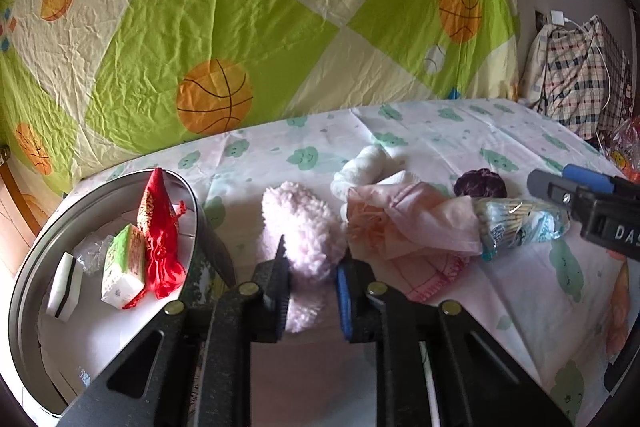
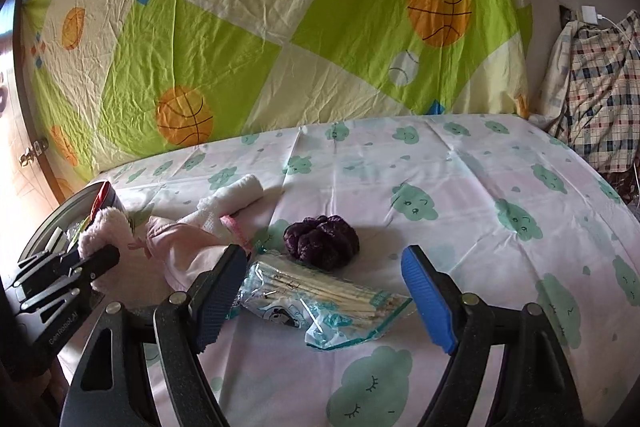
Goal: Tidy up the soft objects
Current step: 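Grasp the pink fluffy item with the left tool while the right tool grasps the clear bag of sticks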
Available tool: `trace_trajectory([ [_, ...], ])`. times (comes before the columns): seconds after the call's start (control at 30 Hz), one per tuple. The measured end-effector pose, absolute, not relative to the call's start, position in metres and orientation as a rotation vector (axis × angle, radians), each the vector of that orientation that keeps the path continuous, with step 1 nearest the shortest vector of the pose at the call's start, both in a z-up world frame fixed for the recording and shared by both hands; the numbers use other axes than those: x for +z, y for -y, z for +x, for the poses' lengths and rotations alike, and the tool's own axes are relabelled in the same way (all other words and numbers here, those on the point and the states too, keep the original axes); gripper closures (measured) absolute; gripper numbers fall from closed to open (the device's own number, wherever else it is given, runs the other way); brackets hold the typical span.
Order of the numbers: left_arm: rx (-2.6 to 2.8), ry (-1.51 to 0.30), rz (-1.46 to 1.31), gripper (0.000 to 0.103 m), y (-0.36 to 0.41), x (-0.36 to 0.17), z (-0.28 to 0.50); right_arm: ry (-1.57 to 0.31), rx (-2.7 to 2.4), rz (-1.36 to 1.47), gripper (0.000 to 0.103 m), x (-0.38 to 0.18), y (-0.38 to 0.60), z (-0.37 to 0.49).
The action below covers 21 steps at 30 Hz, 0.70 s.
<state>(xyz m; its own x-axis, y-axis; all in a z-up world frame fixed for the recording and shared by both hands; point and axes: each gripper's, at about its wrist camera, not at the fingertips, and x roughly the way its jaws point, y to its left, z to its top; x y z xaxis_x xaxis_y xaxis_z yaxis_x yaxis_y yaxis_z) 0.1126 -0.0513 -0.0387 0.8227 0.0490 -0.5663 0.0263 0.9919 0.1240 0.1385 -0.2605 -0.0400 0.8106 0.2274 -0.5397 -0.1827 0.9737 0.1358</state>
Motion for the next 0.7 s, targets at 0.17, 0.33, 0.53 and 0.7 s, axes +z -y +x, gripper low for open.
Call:
trace_trajectory([
  [0.17, 0.01, -0.563, 0.086, 0.085, 0.044, -0.033, 0.107, -0.662, 0.26, -0.004, 0.021, -0.049, 0.243, 0.147],
  [0.33, -0.01, -0.573, 0.057, 0.085, 0.039, -0.034, 0.108, -0.709, 0.275, -0.027, 0.021, -0.056, 0.237, 0.153],
  [0.53, -0.031, -0.57, 0.03, 0.085, 0.036, -0.034, 0.108, -0.713, 0.304, -0.108, 0.022, -0.057, 0.227, 0.152],
  [0.7, -0.038, -0.572, 0.015, 0.085, 0.034, -0.034, 0.108, -0.708, 0.288, -0.225, 0.022, -0.058, 0.221, 0.155],
])
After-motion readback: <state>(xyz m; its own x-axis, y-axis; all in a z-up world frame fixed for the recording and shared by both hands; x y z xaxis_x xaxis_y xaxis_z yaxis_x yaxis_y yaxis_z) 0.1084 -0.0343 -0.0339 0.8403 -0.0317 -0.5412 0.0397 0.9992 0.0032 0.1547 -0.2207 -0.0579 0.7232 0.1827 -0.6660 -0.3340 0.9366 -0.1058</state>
